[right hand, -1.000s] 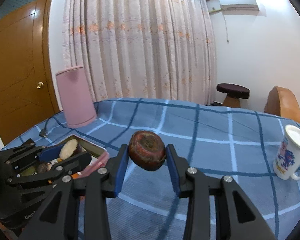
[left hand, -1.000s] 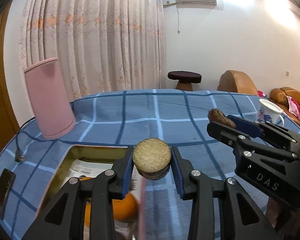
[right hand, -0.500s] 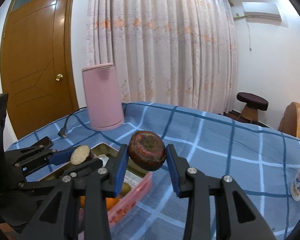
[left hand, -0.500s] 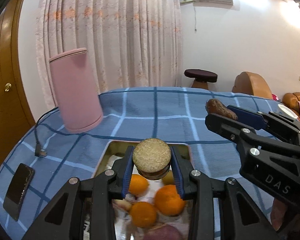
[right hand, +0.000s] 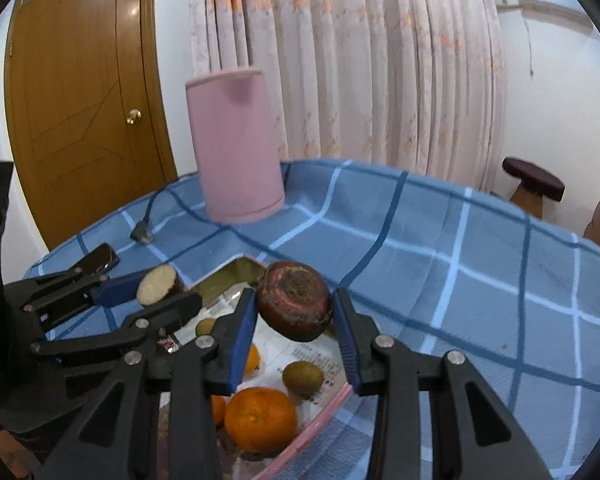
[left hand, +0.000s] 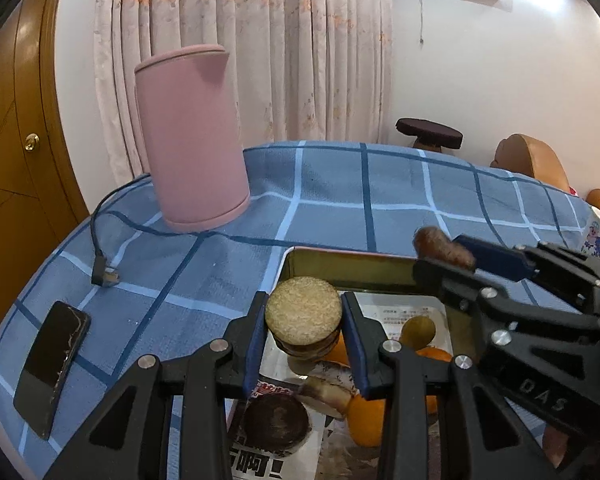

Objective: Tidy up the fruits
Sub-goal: 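Lower both items into the tin and open both tools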

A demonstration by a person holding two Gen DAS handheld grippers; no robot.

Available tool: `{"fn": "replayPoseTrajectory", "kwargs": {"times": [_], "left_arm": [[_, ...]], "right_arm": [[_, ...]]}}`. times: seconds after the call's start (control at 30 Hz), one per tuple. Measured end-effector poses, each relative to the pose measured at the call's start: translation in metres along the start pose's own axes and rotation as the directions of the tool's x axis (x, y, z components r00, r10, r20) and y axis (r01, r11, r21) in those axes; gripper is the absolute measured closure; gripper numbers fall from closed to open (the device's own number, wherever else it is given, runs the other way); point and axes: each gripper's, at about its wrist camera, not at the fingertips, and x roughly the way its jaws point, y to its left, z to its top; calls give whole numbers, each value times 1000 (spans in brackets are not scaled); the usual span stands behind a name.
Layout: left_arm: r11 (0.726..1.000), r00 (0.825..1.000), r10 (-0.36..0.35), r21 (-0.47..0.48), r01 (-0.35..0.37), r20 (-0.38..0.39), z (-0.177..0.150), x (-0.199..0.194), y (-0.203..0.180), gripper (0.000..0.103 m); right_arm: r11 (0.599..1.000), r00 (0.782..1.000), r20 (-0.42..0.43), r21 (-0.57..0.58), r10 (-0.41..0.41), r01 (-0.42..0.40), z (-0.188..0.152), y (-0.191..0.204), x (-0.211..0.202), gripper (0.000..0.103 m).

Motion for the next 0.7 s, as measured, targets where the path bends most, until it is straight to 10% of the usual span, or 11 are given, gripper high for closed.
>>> {"fn": "replayPoseTrajectory", "kwargs": {"times": [0.33,0.7], "left_arm": [[1000,997,-4,10,5,-74,-8,16,0,65],[1000,998,-10,3,11,-62,-7,-1,-2,51]], "right_arm": [[999,989,-145,30,32,-28,-12,-5,25,59],[999,995,-94,46,25,-20,-14,-10,-3,45]]}}
